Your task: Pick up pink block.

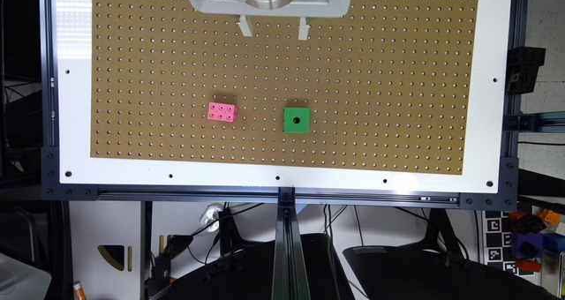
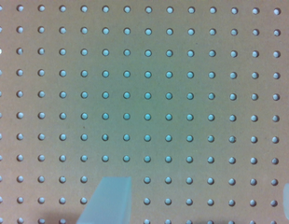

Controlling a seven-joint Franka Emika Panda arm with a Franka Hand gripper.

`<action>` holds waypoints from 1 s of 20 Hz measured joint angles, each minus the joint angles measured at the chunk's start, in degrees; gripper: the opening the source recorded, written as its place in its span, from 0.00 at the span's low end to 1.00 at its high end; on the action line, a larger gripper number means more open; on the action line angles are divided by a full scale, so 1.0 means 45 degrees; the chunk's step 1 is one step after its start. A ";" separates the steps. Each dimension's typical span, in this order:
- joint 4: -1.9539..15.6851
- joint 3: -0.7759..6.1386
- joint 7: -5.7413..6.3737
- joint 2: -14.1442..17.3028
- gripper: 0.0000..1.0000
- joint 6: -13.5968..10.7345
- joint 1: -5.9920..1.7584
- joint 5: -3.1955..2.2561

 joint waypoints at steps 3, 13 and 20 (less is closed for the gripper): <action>-0.0006 0.0000 -0.0006 0.0000 1.00 -0.0006 -0.0030 -0.0015; 0.1269 -0.0002 -0.1348 0.1110 1.00 0.0206 -0.1495 -0.0060; 0.3620 -0.0003 -0.1881 0.3400 1.00 0.0214 -0.2052 -0.0063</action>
